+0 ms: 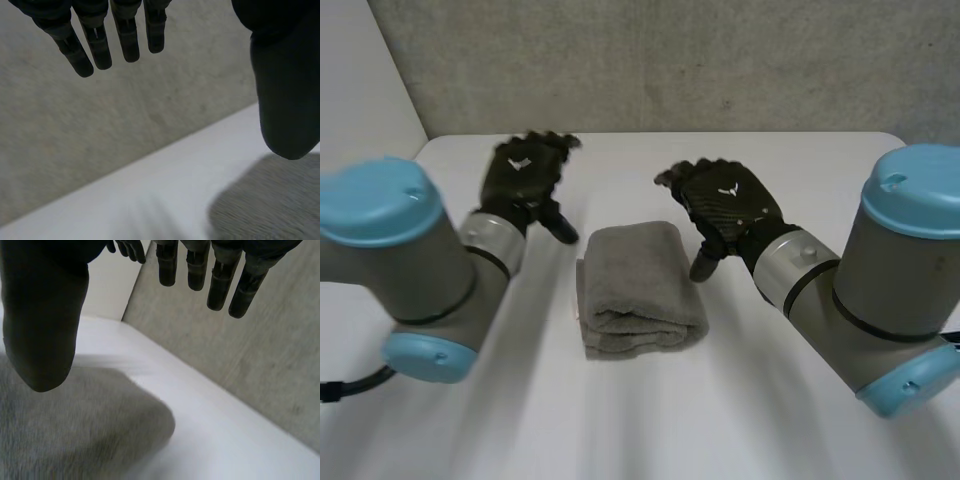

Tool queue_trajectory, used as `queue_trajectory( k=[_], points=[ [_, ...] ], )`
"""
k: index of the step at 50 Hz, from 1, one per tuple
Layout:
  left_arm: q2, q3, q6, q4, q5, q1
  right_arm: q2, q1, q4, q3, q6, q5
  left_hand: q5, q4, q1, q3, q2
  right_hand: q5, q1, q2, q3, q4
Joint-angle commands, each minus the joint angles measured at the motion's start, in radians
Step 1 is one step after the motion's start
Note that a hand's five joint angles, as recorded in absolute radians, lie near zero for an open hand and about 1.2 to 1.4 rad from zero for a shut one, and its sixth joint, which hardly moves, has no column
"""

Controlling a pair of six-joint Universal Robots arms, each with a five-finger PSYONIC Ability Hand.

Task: Fold the towel.

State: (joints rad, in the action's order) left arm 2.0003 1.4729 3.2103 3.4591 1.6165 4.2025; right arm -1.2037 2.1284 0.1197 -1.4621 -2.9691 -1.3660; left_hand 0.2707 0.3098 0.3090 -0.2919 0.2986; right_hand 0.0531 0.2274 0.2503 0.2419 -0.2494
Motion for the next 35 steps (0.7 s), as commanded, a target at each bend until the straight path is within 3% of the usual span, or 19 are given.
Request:
queue_trajectory(
  k=[1,9,16,26,31,35],
  points=[
    [0.153,-0.006,0.003,-0.009,0.000,-0.039,0.215,-0.008,-0.043,0.092,0.013,0.025,-0.196,-0.061,-0.060,0.043,-0.050,-0.053,-0.053,-0.076,-0.067,0.075],
    [0.222,0.020,0.010,-0.043,0.002,-0.052,0.374,0.001,-0.143,0.203,0.019,0.024,-0.199,-0.064,-0.063,0.046,-0.053,-0.053,-0.053,-0.076,-0.067,0.075],
    [0.175,0.047,0.011,-0.087,0.002,-0.052,0.358,-0.008,-0.175,0.227,0.019,0.022,-0.199,-0.064,-0.063,0.046,-0.053,-0.053,-0.053,-0.076,-0.067,0.075],
    [-0.064,0.017,-0.003,-0.120,0.003,-0.041,0.072,-0.058,-0.170,0.204,-0.021,-0.012,-0.202,-0.067,-0.066,0.049,-0.056,-0.053,-0.053,-0.076,-0.067,0.075],
    [-0.244,-0.040,-0.004,-0.199,0.019,-0.026,-0.115,-0.131,-0.172,0.212,-0.087,-0.177,-0.199,-0.064,-0.063,0.046,-0.053,-0.053,-0.053,-0.076,-0.067,0.075],
    [-0.282,-0.118,-0.004,-0.305,0.082,-0.013,-0.175,-0.156,-0.180,0.213,-0.084,-0.220,-0.199,-0.064,-0.063,0.046,-0.053,-0.053,-0.053,-0.076,-0.067,0.075]
  ],
)
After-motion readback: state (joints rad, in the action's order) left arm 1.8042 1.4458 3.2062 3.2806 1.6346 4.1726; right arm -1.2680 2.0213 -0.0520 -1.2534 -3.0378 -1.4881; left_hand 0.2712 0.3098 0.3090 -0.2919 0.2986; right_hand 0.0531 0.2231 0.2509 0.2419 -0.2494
